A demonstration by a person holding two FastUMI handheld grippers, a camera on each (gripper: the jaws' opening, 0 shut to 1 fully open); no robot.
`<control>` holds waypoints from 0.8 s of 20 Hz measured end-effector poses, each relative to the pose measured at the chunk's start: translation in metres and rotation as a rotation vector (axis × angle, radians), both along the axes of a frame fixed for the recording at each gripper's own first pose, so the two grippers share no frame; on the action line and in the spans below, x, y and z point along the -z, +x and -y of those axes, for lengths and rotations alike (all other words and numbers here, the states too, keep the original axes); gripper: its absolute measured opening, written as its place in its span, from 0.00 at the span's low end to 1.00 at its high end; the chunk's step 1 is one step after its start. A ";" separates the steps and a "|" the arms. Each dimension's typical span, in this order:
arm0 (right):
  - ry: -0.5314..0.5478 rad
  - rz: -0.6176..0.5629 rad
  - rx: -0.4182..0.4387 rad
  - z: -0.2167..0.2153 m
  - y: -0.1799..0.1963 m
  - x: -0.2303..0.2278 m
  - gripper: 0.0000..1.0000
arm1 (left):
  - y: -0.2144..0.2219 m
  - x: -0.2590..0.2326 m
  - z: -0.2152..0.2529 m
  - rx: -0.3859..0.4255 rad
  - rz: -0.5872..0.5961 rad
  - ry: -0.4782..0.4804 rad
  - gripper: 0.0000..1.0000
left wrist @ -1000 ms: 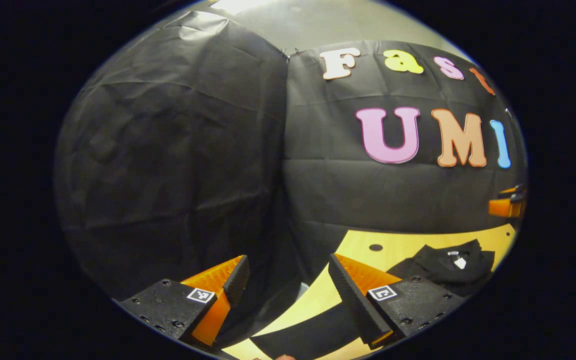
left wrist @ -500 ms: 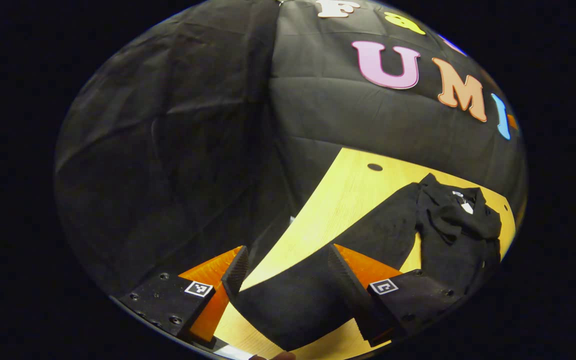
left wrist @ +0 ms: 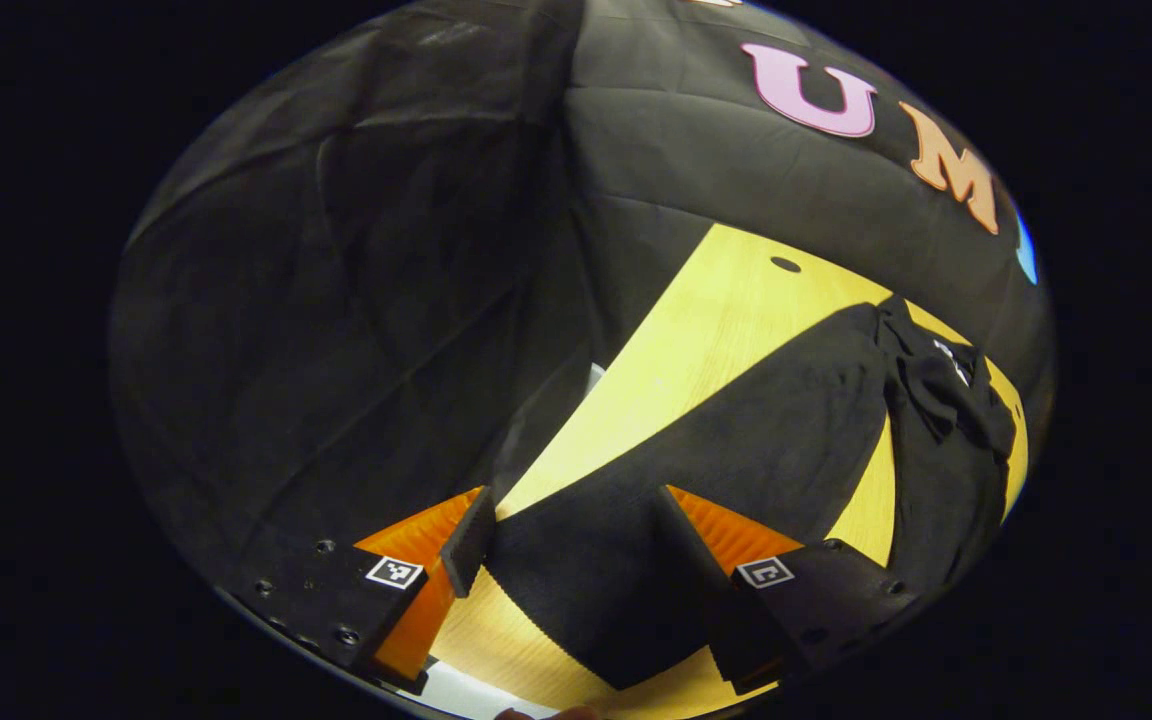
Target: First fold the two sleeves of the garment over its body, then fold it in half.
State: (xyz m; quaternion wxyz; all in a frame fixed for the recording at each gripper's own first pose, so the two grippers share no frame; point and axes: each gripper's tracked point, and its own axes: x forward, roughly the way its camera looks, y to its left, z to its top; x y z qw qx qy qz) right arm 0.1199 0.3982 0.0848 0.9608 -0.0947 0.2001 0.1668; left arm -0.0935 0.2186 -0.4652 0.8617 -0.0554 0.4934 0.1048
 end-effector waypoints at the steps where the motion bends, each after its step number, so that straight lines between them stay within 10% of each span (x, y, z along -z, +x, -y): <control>1: -0.004 -0.006 0.000 -0.001 0.000 0.002 0.95 | -0.004 0.002 0.000 0.017 -0.016 0.001 0.98; 5: -0.015 -0.025 -0.001 -0.003 -0.001 0.008 0.98 | -0.004 -0.007 0.006 0.066 0.026 -0.027 0.89; 9: -0.021 -0.021 -0.003 -0.003 -0.003 0.007 0.98 | -0.003 -0.010 0.018 0.055 0.030 -0.038 0.14; 11: -0.026 -0.018 0.002 0.002 -0.005 0.005 1.00 | -0.003 -0.010 0.021 0.073 -0.009 -0.028 0.00; 16: -0.028 0.005 0.027 0.026 -0.012 -0.005 1.00 | 0.016 -0.052 0.044 0.125 0.046 -0.023 0.00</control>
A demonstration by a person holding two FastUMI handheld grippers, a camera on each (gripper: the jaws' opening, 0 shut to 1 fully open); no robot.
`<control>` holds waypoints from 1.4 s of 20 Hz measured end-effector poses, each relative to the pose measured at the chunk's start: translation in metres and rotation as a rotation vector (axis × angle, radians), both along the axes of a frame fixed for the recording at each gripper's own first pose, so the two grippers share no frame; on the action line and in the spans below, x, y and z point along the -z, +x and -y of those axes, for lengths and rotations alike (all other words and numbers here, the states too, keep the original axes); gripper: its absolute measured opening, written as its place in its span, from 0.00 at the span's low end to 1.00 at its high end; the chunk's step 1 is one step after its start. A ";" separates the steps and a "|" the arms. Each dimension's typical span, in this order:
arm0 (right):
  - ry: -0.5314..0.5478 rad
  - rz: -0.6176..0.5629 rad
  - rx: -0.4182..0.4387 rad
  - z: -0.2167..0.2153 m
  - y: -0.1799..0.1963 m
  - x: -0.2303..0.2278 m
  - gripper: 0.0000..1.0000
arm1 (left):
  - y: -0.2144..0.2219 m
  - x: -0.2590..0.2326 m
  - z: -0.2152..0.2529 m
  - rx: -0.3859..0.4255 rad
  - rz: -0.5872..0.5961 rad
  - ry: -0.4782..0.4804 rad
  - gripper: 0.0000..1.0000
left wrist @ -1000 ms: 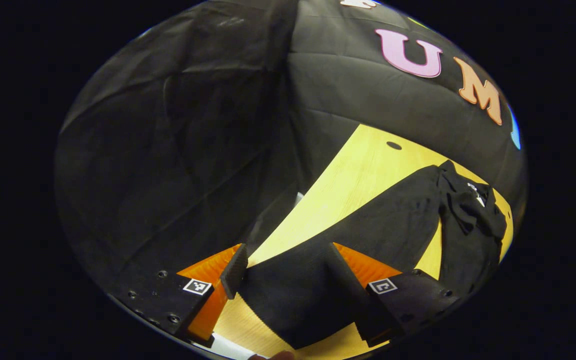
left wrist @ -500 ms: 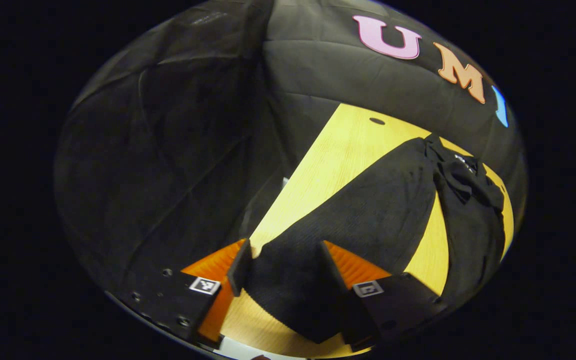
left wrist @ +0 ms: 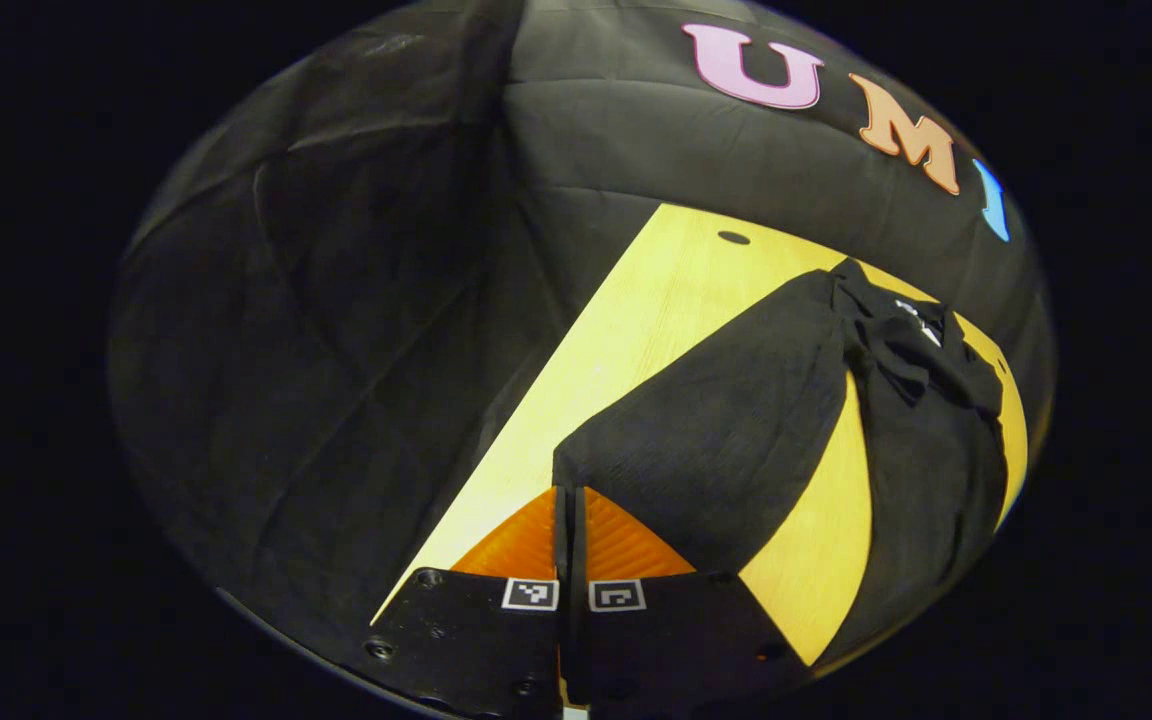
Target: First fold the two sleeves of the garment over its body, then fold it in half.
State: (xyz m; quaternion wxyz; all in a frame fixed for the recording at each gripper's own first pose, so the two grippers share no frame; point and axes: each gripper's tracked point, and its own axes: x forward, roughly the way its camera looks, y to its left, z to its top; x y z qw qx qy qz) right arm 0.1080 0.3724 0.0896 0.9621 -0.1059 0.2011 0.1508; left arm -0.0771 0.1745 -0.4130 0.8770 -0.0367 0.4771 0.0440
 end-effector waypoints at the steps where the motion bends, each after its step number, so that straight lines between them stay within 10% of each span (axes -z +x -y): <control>1: 0.001 0.001 0.006 0.007 -0.001 -0.002 0.98 | 0.011 -0.014 0.009 0.021 0.029 -0.012 0.00; 17: 0.079 0.057 0.190 0.168 -0.037 -0.031 0.98 | 0.166 -0.164 0.217 0.330 0.376 -0.198 0.00; 28: 0.101 0.058 0.380 0.294 -0.077 -0.032 0.97 | 0.188 -0.168 0.397 0.612 0.363 -0.299 0.00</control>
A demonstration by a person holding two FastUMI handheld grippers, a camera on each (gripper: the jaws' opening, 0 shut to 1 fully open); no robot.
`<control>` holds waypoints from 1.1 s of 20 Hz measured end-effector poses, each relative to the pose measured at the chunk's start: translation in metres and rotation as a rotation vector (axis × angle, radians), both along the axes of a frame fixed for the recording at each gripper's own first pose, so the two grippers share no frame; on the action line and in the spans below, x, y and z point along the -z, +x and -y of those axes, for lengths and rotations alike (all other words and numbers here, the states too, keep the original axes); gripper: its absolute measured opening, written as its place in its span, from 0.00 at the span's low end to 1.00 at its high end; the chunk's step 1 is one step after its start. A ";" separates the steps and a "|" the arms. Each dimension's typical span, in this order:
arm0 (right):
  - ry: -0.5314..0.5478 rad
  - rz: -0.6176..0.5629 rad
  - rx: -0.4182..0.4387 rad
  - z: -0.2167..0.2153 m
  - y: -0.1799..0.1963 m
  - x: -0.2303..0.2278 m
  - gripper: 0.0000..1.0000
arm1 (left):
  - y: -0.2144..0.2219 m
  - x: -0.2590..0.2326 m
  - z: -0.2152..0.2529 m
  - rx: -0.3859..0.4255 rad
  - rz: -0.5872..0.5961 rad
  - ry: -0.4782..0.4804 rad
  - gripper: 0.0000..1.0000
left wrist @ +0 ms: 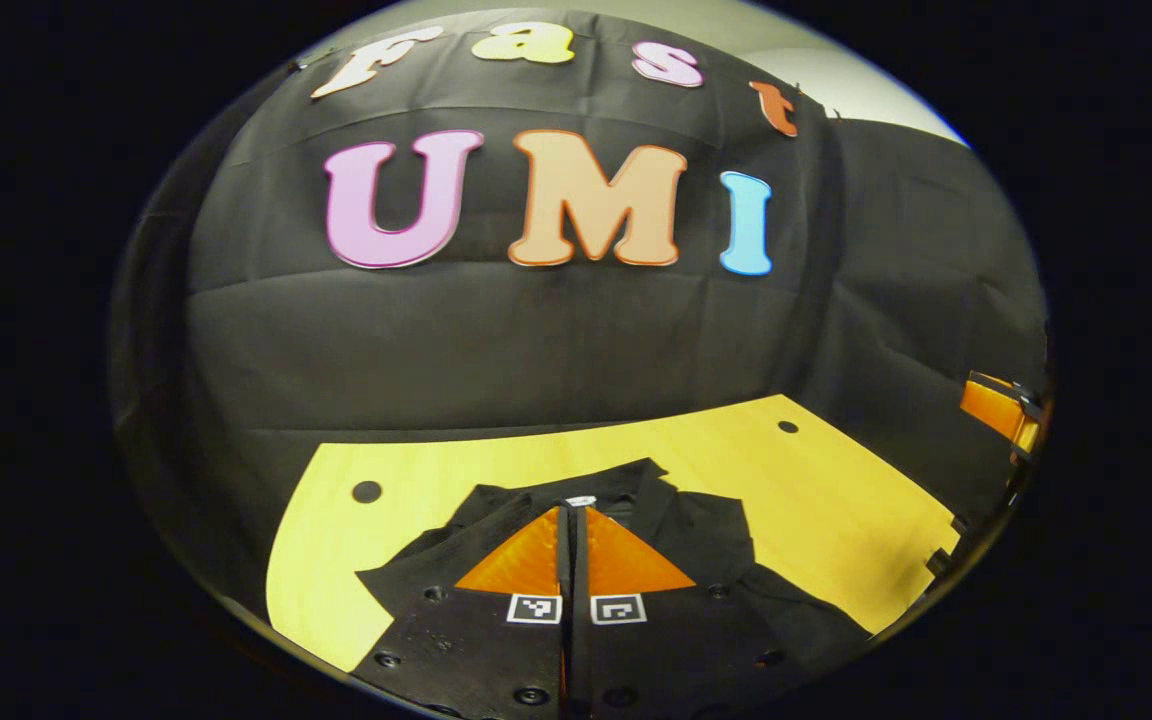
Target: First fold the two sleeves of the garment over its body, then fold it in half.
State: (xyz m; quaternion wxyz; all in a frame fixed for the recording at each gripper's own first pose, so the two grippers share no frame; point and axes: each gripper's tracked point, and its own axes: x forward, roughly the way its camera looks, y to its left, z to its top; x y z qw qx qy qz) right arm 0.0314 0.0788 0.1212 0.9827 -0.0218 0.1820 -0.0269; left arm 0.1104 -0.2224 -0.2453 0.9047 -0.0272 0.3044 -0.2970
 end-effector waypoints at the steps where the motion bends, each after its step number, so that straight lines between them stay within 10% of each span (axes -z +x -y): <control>1: -0.003 -0.004 0.014 0.010 -0.005 0.000 0.99 | -0.001 0.003 0.016 0.024 -0.010 -0.001 0.00; 14: -0.035 -0.051 0.153 0.095 -0.048 0.006 0.98 | -0.002 0.068 0.136 0.105 -0.094 0.067 0.00; 15: -0.034 -0.051 0.151 0.096 -0.048 0.007 0.98 | -0.007 0.062 0.143 0.119 -0.094 0.036 0.15; 17: -0.030 -0.053 0.135 0.095 -0.045 0.008 0.99 | -0.008 0.049 0.150 0.102 -0.057 0.013 1.00; 22: -0.025 -0.044 0.063 0.083 -0.031 0.010 0.98 | 0.013 0.003 0.118 -0.004 0.077 -0.011 0.93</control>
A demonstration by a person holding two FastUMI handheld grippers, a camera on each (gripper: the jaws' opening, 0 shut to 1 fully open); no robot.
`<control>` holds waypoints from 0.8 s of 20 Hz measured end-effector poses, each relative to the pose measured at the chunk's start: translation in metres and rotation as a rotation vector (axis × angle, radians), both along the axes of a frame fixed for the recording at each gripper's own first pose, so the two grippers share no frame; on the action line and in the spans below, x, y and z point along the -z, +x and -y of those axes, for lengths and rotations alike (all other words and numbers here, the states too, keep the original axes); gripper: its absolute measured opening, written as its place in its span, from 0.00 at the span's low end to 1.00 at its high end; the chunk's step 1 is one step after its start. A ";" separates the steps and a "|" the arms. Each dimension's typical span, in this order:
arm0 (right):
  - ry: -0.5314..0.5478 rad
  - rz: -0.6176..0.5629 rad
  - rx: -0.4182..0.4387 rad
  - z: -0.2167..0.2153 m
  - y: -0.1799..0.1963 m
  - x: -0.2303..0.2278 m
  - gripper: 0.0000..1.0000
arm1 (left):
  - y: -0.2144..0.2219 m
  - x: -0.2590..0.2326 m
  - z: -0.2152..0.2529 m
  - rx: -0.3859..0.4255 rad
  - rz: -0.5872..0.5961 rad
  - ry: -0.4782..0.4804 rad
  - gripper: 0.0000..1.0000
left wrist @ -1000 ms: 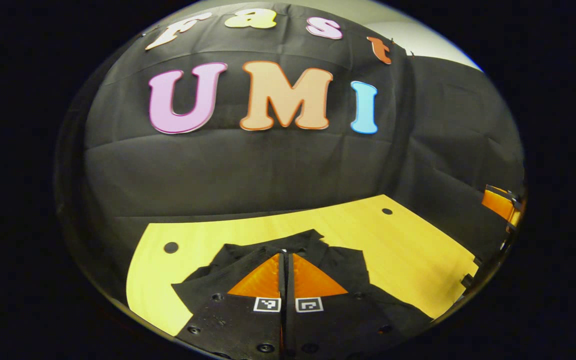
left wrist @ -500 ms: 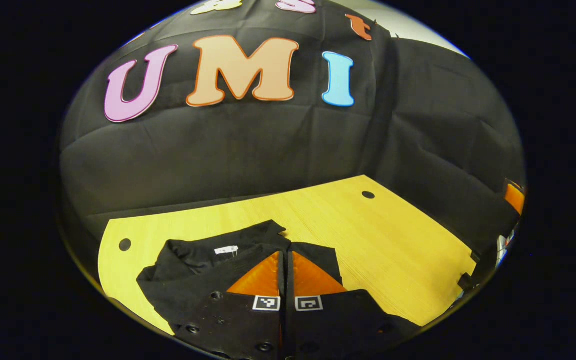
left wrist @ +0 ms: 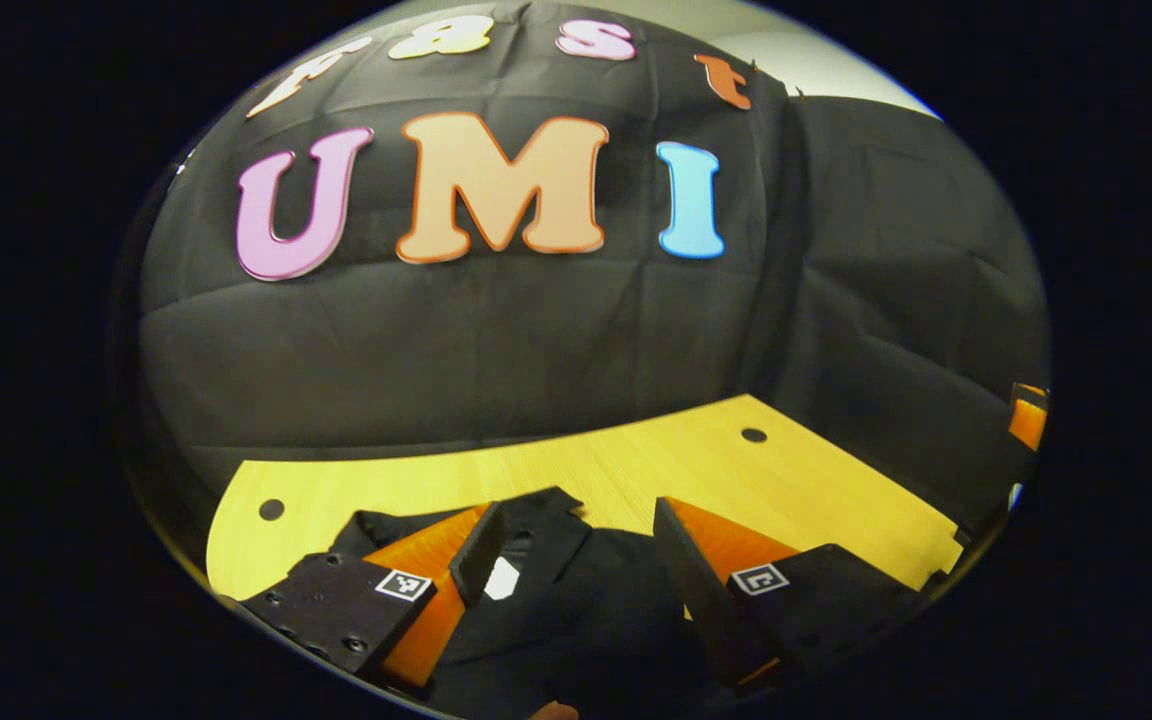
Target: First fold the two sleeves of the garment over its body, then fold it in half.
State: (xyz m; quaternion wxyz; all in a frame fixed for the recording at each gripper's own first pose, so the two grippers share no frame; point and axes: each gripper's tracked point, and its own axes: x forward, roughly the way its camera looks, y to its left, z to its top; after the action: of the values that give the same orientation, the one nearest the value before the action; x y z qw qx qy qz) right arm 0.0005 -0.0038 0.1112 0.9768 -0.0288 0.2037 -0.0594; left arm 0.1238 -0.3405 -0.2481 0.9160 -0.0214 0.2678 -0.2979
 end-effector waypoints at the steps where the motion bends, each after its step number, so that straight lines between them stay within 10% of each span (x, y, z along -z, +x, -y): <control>1: 0.002 0.001 -0.019 -0.004 0.003 0.001 0.98 | 0.000 -0.007 -0.008 -0.021 0.013 0.003 0.92; 16: 0.060 0.007 -0.236 -0.098 -0.020 0.004 0.99 | -0.099 -0.093 -0.199 -0.300 0.145 0.047 0.92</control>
State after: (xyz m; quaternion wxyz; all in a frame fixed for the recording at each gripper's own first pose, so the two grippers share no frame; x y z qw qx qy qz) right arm -0.0195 0.0945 0.1070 0.9781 -0.0231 0.1972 0.0621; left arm 0.0252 -0.1419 -0.1553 0.9674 -0.0183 0.2019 -0.1520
